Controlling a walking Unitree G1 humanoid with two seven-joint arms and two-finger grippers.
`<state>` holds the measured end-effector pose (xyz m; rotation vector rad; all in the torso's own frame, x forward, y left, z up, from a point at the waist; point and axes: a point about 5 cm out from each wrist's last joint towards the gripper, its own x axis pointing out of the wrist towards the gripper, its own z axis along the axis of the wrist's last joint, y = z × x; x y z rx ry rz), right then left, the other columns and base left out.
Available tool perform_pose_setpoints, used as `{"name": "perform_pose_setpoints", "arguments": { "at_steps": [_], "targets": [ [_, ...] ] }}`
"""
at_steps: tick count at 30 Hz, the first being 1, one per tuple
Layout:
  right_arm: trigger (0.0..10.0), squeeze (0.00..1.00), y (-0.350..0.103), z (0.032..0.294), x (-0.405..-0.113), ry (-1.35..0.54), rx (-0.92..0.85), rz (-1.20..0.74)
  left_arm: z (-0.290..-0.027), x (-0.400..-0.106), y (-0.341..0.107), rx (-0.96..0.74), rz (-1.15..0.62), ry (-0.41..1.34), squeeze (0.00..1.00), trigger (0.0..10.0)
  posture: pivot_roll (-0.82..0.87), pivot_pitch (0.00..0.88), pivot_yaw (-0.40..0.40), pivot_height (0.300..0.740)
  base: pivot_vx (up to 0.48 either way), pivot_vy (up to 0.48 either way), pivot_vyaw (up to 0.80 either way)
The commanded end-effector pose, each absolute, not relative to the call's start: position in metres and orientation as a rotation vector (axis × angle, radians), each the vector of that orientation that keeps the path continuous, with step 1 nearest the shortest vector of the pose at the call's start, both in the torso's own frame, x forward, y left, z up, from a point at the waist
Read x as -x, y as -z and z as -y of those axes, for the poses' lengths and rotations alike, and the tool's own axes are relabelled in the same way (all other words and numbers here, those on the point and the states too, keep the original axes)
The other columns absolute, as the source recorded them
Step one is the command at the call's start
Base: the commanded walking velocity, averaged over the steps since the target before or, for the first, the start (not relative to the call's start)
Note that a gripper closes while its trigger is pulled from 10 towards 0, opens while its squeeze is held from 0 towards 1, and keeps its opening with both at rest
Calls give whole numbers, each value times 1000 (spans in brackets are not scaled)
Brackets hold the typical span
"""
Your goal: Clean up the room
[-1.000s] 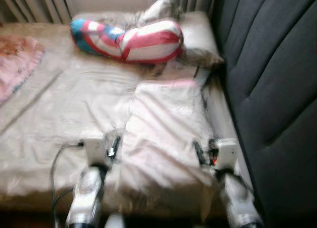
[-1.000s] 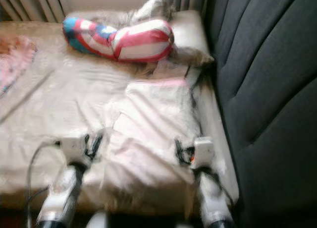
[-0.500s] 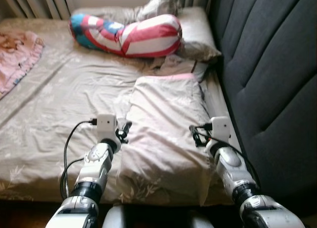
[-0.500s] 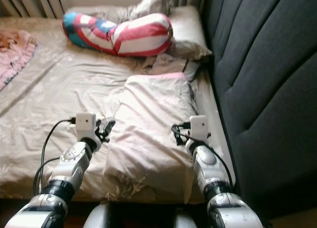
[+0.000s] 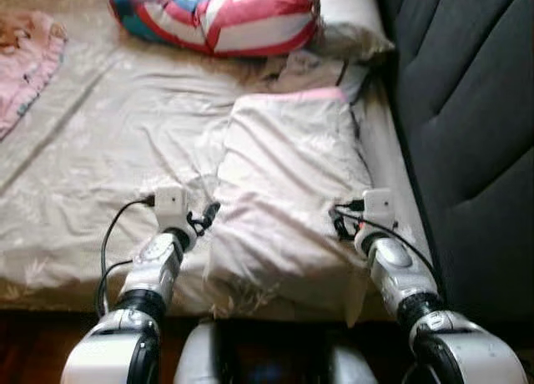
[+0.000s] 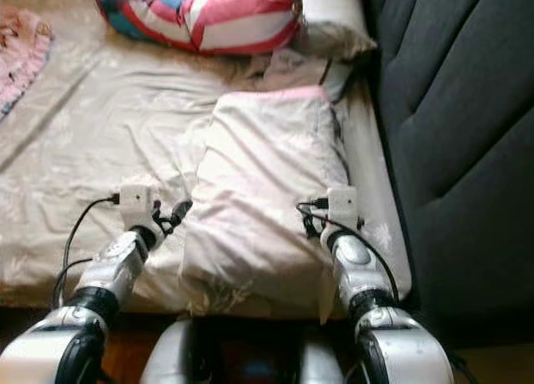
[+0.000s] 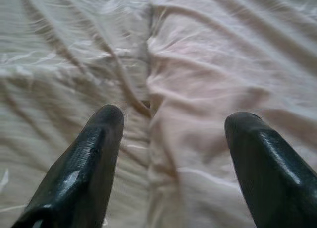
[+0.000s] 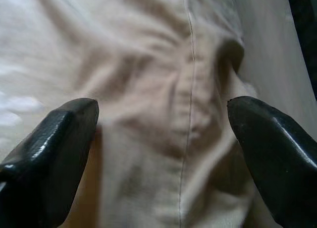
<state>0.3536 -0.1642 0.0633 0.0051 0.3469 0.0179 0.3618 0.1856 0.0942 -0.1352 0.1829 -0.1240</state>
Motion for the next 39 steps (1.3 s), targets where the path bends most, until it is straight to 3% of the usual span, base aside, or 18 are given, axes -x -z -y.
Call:
{"name": "perform_pose_setpoints", "arguments": {
  "at_steps": [1, 10, 11, 12, 25, 29, 39],
  "targets": [
    [10000, 1000, -57, 167, -350, 4, -12, -378, -189, -360, -92, 130, -186, 127, 1000, 10000, -45, 297, 4, 655, 0, 0, 0],
    [10000, 1000, -61, 176, -352, 51, -30, -366, -189, -357, -92, 141, -155, 162, 1000, 10000, -35, 288, 18, 655, 0, 0, 0],
    [10000, 286, -61, 176, -352, 55, -37, -367, -188, -357, -93, 140, -153, 162, 1000, 10000, -32, 285, 18, 655, 0, 0, 0],
    [10000, 0, -62, 179, -353, 72, -48, -370, -188, -357, -95, 145, -135, 168, 0, 10000, -32, 284, 17, 655, 0, 0, 0],
    [10000, 0, -61, 192, -352, 116, -176, -424, -189, -347, -97, 182, -75, 175, 0, 10000, 0, 276, 11, 655, 0, 0, 0],
    [10000, 0, -54, 186, -350, 74, -270, -477, -193, -342, -99, 182, -63, 172, 0, 10000, 16, 277, 11, 655, 0, 0, 0],
    [10000, 0, -40, 175, -340, -27, -250, -564, -192, -334, -101, 182, -63, 173, 0, 10000, 34, 290, 13, 655, 0, 0, 0]
  ]
}}
